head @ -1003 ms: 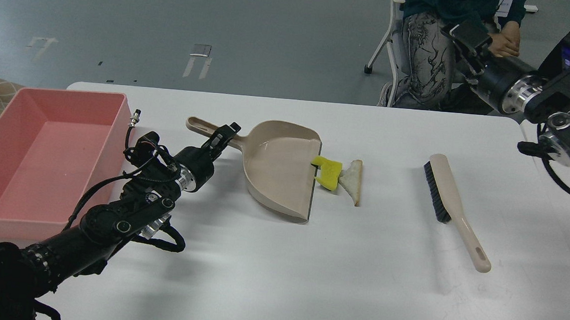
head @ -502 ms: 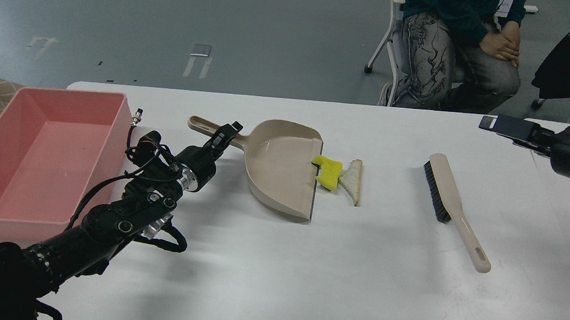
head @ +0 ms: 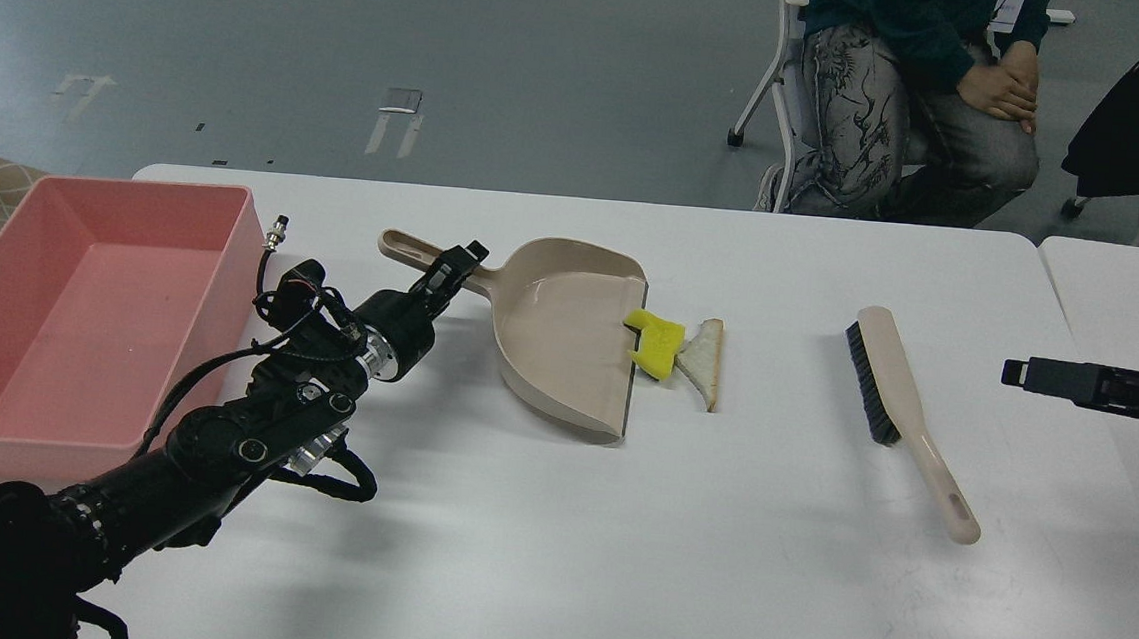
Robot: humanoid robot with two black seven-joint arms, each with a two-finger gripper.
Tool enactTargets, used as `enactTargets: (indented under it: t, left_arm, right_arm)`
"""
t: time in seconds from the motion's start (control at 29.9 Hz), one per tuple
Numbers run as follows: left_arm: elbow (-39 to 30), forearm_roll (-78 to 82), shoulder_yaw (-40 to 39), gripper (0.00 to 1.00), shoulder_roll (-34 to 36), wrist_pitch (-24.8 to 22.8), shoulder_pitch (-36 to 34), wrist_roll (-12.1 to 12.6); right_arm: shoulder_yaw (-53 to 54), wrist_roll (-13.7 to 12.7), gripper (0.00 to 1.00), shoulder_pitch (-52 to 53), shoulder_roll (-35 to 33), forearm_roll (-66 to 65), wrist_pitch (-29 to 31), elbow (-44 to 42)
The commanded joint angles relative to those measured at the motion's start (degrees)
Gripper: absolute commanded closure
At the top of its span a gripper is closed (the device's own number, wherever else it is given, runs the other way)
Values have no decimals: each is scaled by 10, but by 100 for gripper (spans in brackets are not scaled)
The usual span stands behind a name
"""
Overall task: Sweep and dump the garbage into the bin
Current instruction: 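Raise the right gripper and move it toward the brush handle, then grasp the wooden brush handle with the right gripper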
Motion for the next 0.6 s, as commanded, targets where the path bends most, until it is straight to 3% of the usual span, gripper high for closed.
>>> enactTargets:
  t: [0.0, 0.57]
  left_arm:
    - [0, 0, 0, 100, 0, 0, -1, 0]
    - [0, -2, 0, 100, 0, 0, -1, -2]
  right_arm:
    - [-1, 1, 1, -13, 16, -1, 1, 0]
    - [-9, -55, 4, -45, 100, -15, 1, -6]
